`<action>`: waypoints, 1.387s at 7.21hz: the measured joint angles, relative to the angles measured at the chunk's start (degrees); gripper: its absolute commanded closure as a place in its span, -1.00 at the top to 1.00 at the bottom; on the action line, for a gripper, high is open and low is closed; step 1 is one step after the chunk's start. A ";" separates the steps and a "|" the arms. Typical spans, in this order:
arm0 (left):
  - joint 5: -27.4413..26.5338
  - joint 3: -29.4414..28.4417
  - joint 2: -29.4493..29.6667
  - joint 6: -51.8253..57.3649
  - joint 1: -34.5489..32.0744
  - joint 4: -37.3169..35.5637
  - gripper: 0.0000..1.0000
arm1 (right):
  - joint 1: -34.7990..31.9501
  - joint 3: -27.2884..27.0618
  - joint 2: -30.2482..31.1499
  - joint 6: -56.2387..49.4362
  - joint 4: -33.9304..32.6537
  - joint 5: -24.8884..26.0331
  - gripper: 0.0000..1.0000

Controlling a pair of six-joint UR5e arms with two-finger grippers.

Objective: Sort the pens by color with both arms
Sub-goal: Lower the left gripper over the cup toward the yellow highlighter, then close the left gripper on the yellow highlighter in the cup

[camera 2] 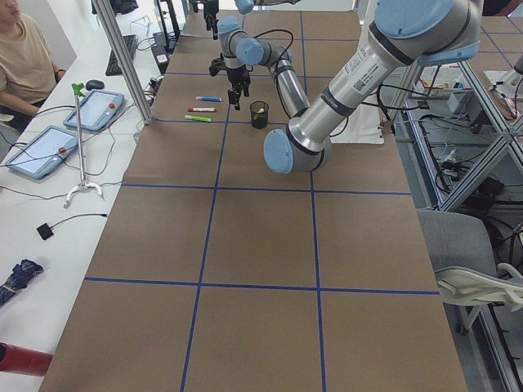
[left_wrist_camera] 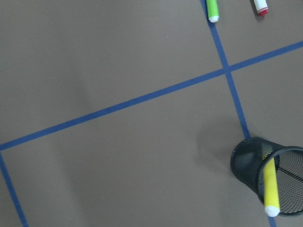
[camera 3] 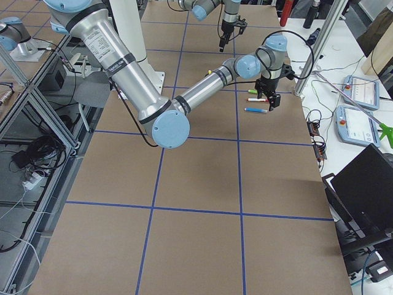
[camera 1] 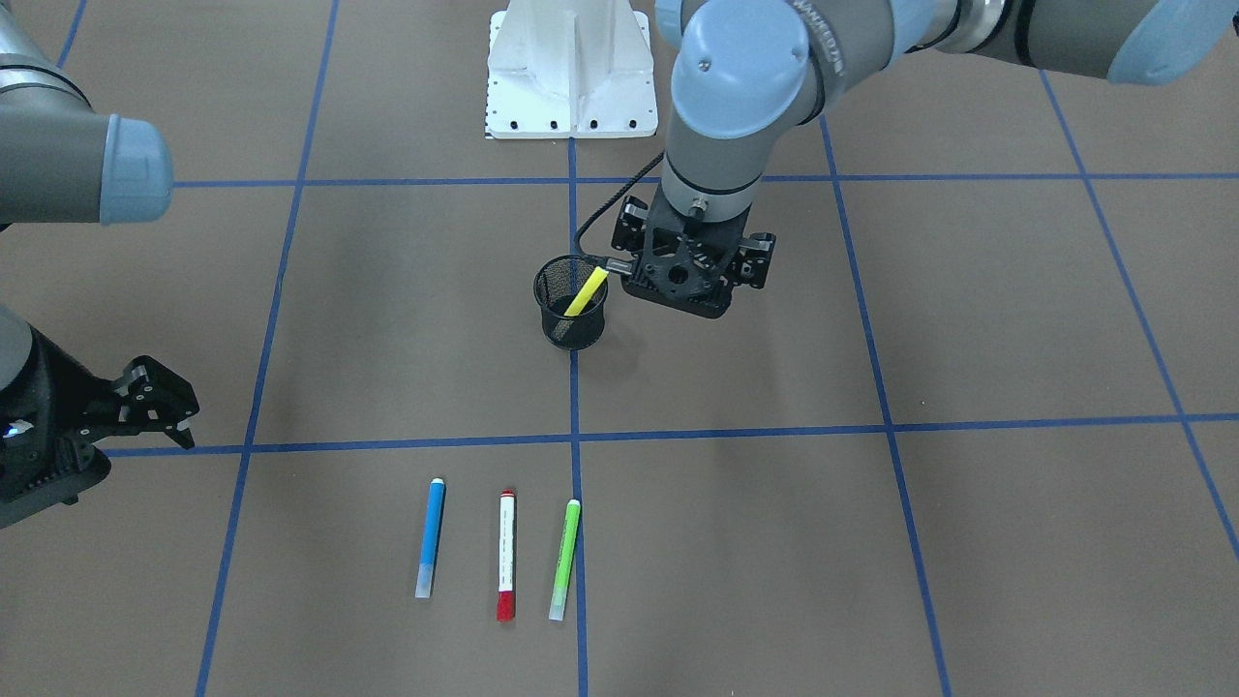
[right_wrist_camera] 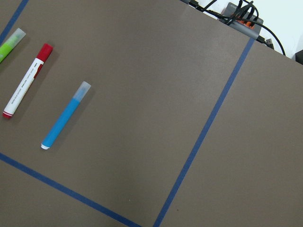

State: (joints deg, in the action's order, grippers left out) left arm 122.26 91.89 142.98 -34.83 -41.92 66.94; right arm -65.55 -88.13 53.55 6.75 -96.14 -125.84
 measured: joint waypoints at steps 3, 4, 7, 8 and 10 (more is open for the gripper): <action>-1.24 -3.47 1.90 -0.22 5.49 -0.16 0.52 | -0.26 -0.37 1.14 -0.92 0.23 -0.05 1.00; -2.99 -4.25 2.06 -0.30 7.36 -0.13 0.52 | -0.28 -0.47 1.28 -0.94 0.25 0.00 1.00; -4.69 -6.86 4.16 -2.89 9.76 0.34 0.32 | -0.28 -0.61 1.50 -0.95 0.25 0.06 1.00; -4.75 -8.70 5.54 -3.37 10.01 0.75 0.30 | -0.28 -0.63 1.51 -0.95 0.27 0.05 1.00; -5.00 -10.83 6.23 -3.54 10.15 1.90 0.30 | -0.28 -0.64 1.50 -0.95 0.29 0.04 1.00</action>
State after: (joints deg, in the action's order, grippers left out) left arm 117.26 81.06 149.21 -38.37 -31.76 68.83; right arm -65.83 -88.77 55.05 5.80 -95.85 -125.79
